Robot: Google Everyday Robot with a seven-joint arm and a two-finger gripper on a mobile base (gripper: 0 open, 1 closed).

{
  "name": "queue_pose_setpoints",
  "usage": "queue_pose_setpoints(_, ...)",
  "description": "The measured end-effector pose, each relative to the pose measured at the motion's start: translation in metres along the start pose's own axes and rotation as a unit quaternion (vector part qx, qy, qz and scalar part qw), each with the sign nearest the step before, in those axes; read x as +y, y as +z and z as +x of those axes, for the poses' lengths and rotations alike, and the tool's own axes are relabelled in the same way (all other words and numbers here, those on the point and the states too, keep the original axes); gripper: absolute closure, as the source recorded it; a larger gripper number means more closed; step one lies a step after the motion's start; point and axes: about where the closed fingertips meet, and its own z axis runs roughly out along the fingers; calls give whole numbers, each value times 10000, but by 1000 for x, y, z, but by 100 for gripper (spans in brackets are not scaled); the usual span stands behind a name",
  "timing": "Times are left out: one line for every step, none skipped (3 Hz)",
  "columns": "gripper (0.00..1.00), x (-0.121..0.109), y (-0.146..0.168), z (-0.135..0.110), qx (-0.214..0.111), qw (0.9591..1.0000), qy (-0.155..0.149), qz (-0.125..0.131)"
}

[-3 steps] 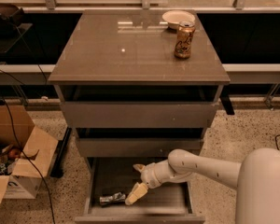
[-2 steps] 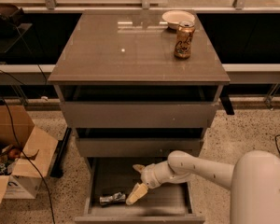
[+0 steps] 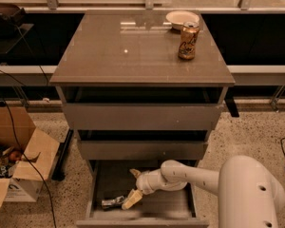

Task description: Pick redbull can from bottom drawer and place on counter

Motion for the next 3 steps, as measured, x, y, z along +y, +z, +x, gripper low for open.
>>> queue_pose_setpoints(0, 1, 37, 17, 210, 9997, -105, -63)
queue_pose_setpoints(0, 2, 75, 32, 435, 9989, -135, -76)
queue_pose_setpoints(0, -7, 102, 51, 564, 9984, -49, -73)
